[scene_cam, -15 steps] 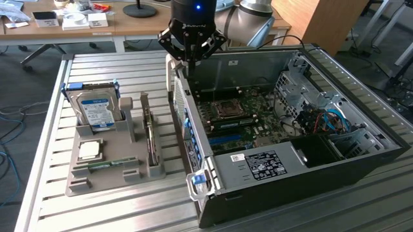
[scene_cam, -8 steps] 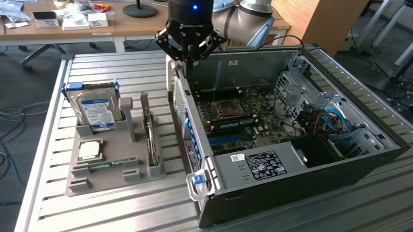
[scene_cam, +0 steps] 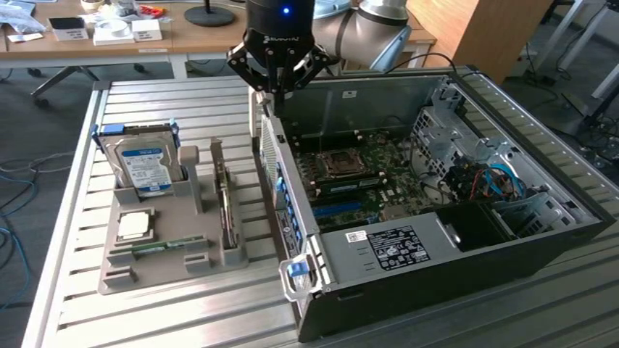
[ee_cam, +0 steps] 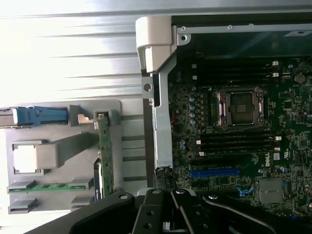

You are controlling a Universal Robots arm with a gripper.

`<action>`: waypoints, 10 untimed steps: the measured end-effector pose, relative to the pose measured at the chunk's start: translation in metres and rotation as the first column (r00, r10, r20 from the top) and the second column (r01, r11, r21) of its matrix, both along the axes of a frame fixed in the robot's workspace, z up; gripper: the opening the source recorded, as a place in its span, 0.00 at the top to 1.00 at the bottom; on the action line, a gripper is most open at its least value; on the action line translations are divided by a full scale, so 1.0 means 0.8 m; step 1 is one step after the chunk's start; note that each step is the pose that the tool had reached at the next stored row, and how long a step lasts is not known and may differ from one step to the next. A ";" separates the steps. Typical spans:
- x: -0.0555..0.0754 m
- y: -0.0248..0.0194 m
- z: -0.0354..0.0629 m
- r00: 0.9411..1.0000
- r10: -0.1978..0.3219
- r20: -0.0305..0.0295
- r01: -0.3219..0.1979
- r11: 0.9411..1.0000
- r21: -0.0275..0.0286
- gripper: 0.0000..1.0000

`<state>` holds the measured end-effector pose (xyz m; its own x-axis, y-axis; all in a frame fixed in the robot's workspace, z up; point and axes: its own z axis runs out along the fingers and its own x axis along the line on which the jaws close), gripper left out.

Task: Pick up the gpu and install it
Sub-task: 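Reach for the gpu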

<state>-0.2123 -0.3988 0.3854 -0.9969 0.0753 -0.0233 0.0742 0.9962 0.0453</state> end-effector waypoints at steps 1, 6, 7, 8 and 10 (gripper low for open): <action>-0.001 0.0000 0.000 1.000 0.000 0.000 0.000 1.000 0.000 0.89; -0.003 0.0000 0.000 1.000 0.000 0.000 0.000 1.000 0.000 0.89; -0.004 0.0000 0.000 1.000 0.000 0.000 0.000 1.000 0.000 0.89; -0.004 0.0000 0.000 1.000 0.000 0.000 0.000 1.000 0.000 0.89; -0.006 0.0000 0.000 1.000 0.000 0.000 0.000 1.000 0.000 0.89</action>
<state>-0.2168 -0.3988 0.3854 -0.9969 0.0753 -0.0232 0.0742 0.9962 0.0453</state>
